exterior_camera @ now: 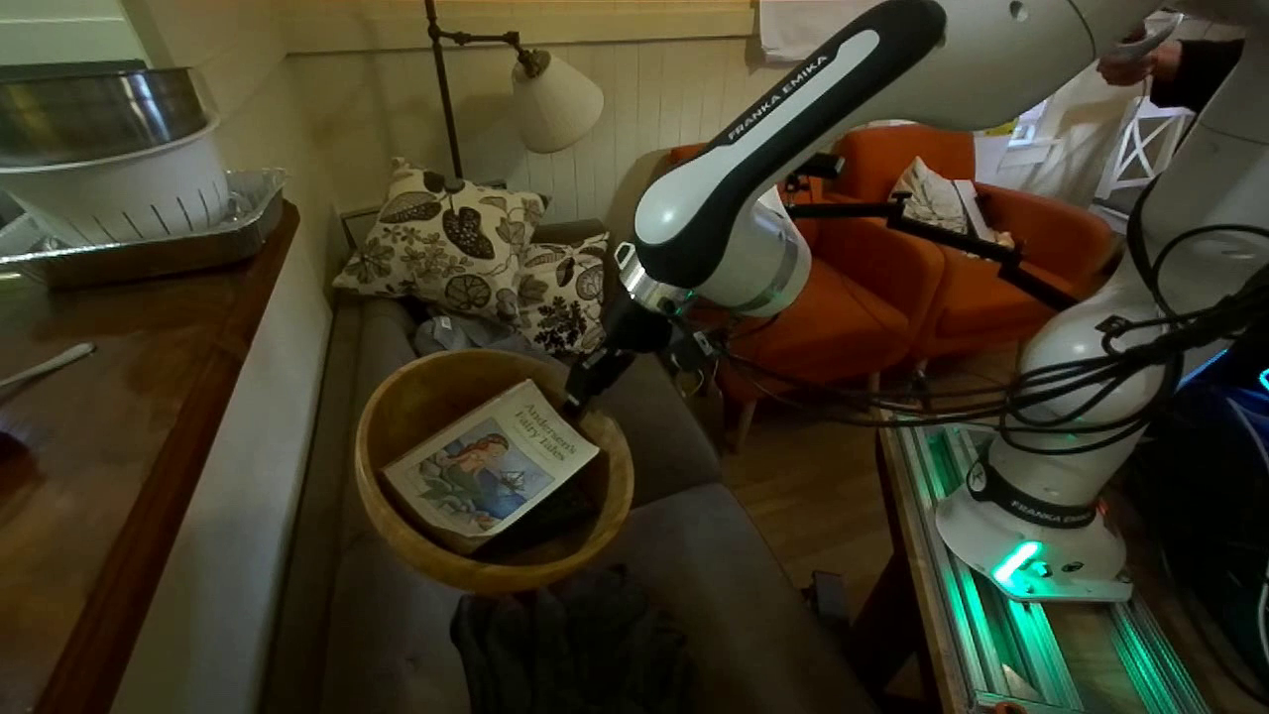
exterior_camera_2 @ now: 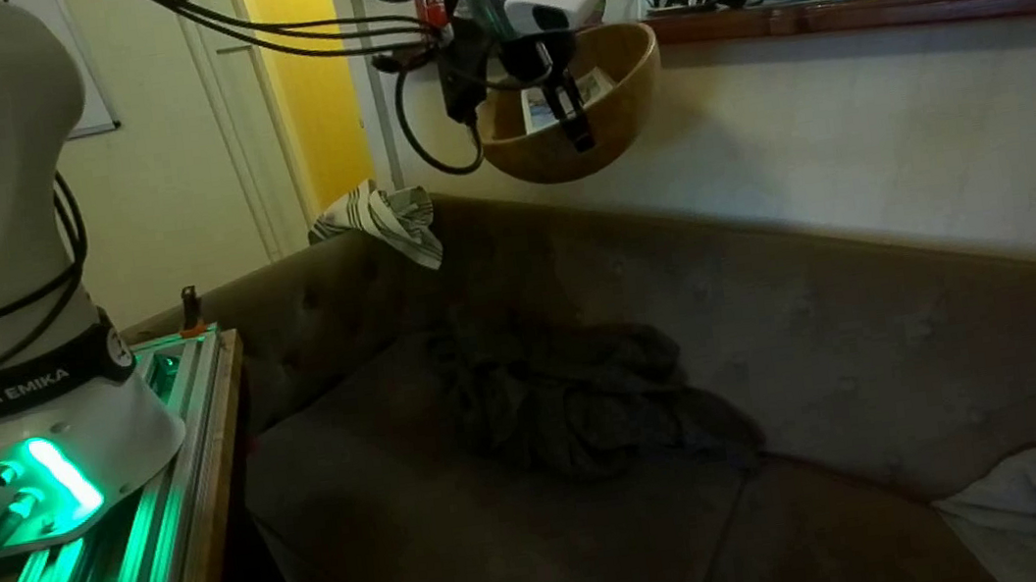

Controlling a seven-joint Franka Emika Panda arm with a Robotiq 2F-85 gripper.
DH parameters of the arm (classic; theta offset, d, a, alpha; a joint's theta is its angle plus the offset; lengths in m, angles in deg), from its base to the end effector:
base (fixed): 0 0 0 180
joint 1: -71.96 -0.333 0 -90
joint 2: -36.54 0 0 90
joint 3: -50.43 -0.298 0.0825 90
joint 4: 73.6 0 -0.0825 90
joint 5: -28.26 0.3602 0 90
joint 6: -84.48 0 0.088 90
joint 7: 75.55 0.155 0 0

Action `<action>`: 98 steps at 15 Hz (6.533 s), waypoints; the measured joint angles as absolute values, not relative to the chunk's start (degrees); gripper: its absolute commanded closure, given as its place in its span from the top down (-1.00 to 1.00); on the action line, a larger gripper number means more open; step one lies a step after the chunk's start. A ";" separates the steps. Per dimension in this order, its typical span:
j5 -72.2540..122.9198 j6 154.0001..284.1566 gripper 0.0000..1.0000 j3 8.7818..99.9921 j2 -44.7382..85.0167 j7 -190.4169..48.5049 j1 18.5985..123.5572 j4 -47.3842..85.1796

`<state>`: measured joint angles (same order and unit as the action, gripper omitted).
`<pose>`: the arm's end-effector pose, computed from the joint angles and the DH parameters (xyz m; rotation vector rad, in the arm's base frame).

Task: Pick the bowl and put it on the shelf

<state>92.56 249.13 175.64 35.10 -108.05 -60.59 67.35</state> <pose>0.4989 0.0234 0.2891 -2.6392 0.4460 -0.6517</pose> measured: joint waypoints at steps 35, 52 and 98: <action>110.05 250.89 -0.93 172.93 27.79 -145.02 -55.95 55.87; 94.01 252.97 -0.93 163.88 21.18 -118.98 -42.89 49.01; 60.67 218.52 -0.72 114.25 18.34 -52.94 7.81 20.44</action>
